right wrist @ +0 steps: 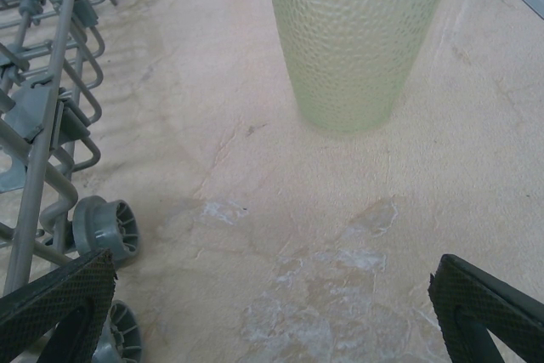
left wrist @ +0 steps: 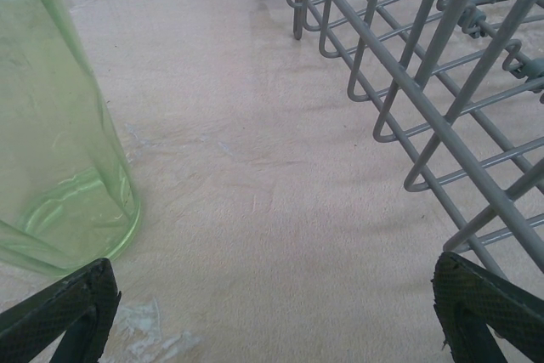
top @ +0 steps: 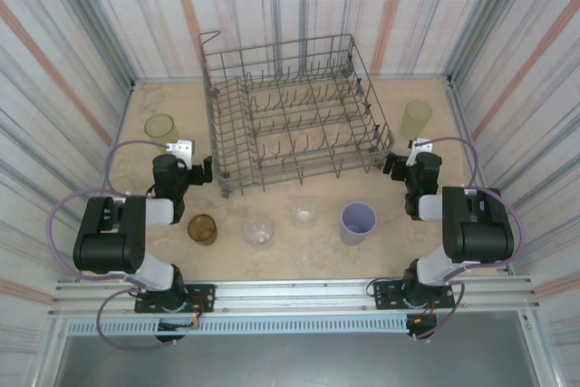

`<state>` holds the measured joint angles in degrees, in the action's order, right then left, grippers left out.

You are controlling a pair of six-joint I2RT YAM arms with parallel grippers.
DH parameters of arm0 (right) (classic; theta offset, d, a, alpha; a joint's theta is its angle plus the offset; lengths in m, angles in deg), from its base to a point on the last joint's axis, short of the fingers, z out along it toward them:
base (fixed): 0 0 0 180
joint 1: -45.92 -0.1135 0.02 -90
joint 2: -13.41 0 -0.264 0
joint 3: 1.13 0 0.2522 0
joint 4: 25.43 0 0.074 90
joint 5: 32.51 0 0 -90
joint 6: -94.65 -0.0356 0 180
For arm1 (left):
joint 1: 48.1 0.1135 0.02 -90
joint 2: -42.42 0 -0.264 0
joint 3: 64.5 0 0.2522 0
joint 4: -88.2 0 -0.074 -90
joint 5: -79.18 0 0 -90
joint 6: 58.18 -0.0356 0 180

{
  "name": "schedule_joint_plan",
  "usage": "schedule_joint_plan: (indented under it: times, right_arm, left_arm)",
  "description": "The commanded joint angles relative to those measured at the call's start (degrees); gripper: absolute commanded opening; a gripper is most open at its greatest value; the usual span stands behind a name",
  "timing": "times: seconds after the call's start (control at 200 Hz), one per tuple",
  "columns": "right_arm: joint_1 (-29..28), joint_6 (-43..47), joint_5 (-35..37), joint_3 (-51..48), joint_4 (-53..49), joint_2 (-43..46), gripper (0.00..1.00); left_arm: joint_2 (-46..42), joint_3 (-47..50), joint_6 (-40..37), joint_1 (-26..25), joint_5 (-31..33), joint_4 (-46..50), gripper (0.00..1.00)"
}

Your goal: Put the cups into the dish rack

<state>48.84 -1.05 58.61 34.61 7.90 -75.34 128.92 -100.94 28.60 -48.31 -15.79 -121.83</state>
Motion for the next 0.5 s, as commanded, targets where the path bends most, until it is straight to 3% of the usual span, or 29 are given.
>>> schedule_joint_plan:
  times: [0.0, 0.14, 0.235, 0.346, 0.491]
  right_arm:
    - [-1.8, 0.8, 2.6, 0.3, 1.1, 0.7, 0.99]
    - [-3.7, 1.0, 9.5, -0.7, -0.3, 4.6, 0.99]
    - [-5.3, 0.1, 14.5, 1.0, -8.1, 9.4, 0.99]
    - [-5.6, -4.5, 16.1, 5.0, -20.6, 14.6, 0.99]
    - [-6.1, -7.1, 17.2, 5.9, -24.8, 18.8, 0.99]
  left_arm:
    - [0.0, -1.0, -0.5, 0.7, -1.1, -1.2, 0.99]
    - [-0.3, -1.0, -0.2, 0.7, -0.1, -1.2, 0.99]
    - [-1.7, -0.8, 1.8, 1.2, 3.0, -0.1, 0.99]
    - [-4.4, -1.3, 2.2, 0.8, 5.0, 3.1, 0.99]
    - [-9.2, -2.4, 2.1, -1.8, 12.1, 9.2, 0.99]
